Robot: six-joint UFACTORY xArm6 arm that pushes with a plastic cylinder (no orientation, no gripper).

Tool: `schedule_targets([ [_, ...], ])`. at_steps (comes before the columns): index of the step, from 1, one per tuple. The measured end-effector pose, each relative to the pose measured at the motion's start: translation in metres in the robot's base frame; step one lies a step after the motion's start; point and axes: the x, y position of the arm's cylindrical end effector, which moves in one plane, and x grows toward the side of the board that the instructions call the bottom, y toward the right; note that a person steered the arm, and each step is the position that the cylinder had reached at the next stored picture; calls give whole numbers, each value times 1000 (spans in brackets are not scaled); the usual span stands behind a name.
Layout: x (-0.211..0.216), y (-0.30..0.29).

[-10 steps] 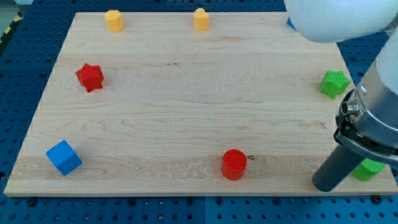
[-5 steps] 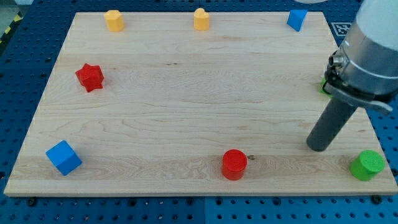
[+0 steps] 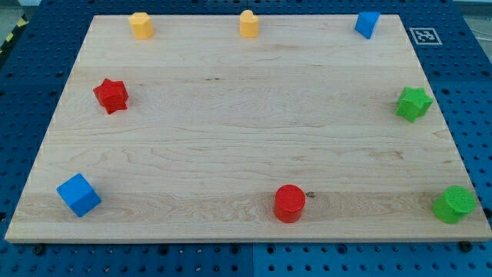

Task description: Move the green circle to the top right of the red circle

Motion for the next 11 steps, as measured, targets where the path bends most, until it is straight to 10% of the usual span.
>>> schedule_targets([
  [11, -33, -123],
])
